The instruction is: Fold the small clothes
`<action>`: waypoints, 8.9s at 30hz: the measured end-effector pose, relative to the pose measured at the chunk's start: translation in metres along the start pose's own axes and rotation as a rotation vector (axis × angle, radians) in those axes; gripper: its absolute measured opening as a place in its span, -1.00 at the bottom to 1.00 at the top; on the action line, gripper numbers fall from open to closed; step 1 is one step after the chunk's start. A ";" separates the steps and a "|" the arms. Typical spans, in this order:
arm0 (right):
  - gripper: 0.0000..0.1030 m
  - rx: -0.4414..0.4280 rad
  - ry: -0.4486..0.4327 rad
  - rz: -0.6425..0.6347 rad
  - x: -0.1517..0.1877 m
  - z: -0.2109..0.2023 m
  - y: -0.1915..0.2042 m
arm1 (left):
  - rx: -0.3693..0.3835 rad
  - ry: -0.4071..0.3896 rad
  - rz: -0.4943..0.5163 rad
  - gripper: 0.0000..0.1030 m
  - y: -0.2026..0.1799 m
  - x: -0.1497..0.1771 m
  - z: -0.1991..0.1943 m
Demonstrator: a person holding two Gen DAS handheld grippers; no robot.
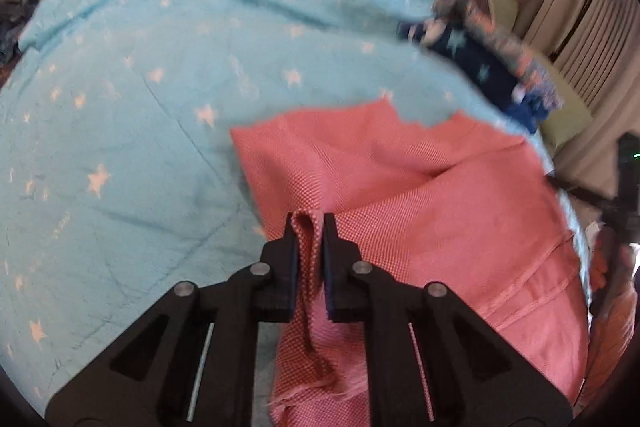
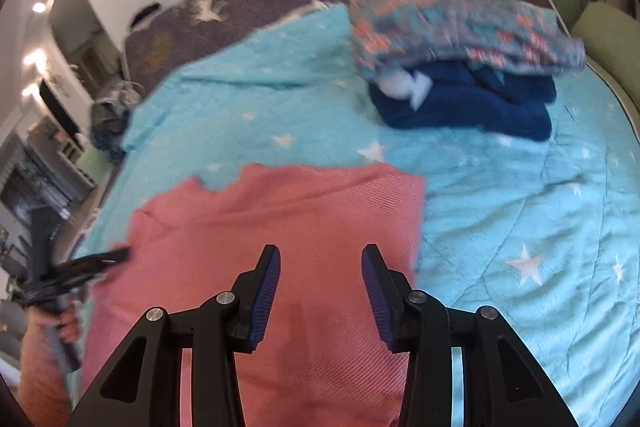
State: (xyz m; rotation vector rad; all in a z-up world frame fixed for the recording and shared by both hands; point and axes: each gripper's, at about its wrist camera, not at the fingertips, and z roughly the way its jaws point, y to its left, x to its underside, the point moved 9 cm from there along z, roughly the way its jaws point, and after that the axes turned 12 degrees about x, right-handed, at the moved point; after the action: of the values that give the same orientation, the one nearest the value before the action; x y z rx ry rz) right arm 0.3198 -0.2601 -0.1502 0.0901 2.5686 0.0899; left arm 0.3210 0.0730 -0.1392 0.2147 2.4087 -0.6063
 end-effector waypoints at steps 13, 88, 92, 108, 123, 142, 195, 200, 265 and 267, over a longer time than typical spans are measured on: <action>-0.33 -0.051 -0.091 0.072 0.012 -0.039 -0.012 | 0.180 -0.142 0.061 -0.21 -0.047 -0.007 -0.048; -0.90 -0.531 0.051 0.104 0.268 -0.219 -0.019 | 0.299 -0.038 -0.095 -0.84 -0.102 0.237 -0.197; -0.90 -0.605 -0.029 0.125 0.231 -0.242 -0.023 | 0.326 -0.152 -0.049 -0.84 -0.105 0.189 -0.216; -0.39 -0.468 0.217 0.083 0.238 -0.178 -0.015 | 0.281 -0.117 -0.061 -0.84 -0.072 0.129 -0.158; -0.93 -0.657 0.271 0.160 0.245 -0.165 0.039 | 0.300 -0.112 -0.082 -0.84 -0.072 0.138 -0.162; -0.85 -0.612 -0.079 0.300 -0.048 -0.079 -0.006 | 0.226 -0.111 -0.208 -0.80 0.005 -0.060 -0.031; 0.11 0.061 -0.086 -0.475 -0.026 0.003 0.018 | -0.092 0.066 0.102 0.14 0.018 -0.040 0.028; 0.24 0.063 -0.099 -0.637 -0.016 -0.004 0.037 | -0.078 0.074 0.081 0.14 0.025 -0.042 0.040; -0.90 -0.196 0.123 0.161 0.127 -0.082 -0.057 | 0.008 -0.003 -0.151 -0.86 0.001 0.119 -0.087; -0.88 -0.175 0.136 0.179 0.137 -0.079 -0.064 | 0.017 0.011 -0.199 -0.86 0.008 0.133 -0.086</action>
State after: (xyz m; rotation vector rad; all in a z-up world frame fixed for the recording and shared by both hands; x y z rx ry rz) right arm 0.1589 -0.3164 -0.1627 0.2545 2.6704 0.4005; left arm 0.1717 0.1219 -0.1655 -0.0152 2.4543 -0.7158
